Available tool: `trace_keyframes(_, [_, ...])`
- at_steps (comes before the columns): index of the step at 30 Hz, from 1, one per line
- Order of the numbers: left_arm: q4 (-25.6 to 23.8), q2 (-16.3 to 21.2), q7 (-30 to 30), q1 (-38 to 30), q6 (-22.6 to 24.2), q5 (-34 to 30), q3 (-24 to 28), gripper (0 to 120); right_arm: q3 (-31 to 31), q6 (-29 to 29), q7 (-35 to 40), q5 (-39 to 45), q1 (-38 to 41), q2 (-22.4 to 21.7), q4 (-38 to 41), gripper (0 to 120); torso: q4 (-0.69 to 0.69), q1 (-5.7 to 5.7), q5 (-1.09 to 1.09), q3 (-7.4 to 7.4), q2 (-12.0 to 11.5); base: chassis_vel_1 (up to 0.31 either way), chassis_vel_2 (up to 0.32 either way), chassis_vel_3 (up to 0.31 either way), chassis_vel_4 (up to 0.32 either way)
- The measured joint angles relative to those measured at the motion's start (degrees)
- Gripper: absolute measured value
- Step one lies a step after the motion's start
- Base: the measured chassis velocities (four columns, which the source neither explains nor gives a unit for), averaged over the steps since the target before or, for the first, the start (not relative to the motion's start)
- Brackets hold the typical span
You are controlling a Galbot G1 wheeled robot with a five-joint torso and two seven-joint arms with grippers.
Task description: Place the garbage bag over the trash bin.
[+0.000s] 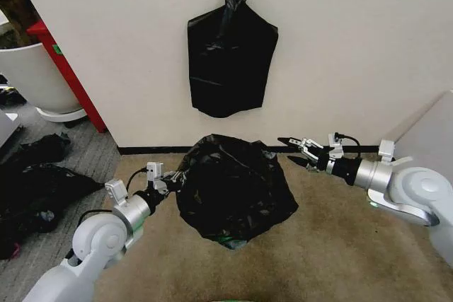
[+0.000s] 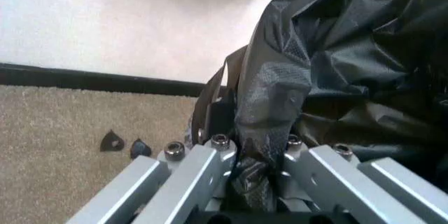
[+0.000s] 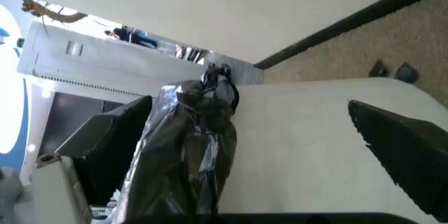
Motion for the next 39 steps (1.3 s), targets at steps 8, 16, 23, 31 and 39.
trace_keyframes(8, [0.0,0.1,0.2,0.0,0.2,0.0,0.1,3,-1.3,0.8,0.1,-0.7,0.1,0.4,1.0,95,0.0,0.0,0.0,0.0,0.0,0.0,0.0,0.0,0.0])
trace_keyframes(16, [0.5,0.0,0.1,-0.5,0.7,0.5,0.5,3,-1.8,1.6,0.6,-0.8,0.3,0.6,1.9,67,-0.01,0.0,0.0,0.0,0.0,0.0,0.0,0.0,0.0])
trace_keyframes(23, [0.6,-0.2,-0.5,-0.9,1.1,0.7,0.6,3,-2.4,1.8,1.1,-1.2,0.2,0.6,2.3,38,-0.01,0.0,0.0,0.0,0.0,0.0,0.0,0.0,0.0])
trace_keyframes(31, [0.5,-0.6,-0.6,-1.1,1.3,0.8,0.6,3,-2.8,2.2,1.6,-1.8,0.5,1.0,2.3,7,-0.01,0.0,0.01,0.0,0.0,0.0,0.0,0.0,0.0])
trace_keyframes(39, [0.6,-0.9,-0.3,-1.2,1.4,1.2,0.7,3,-3.2,3.0,2.5,-2.0,1.7,1.2,2.0,0,-0.01,0.01,0.0,0.0,0.0,0.0,0.0,0.0,0.0])
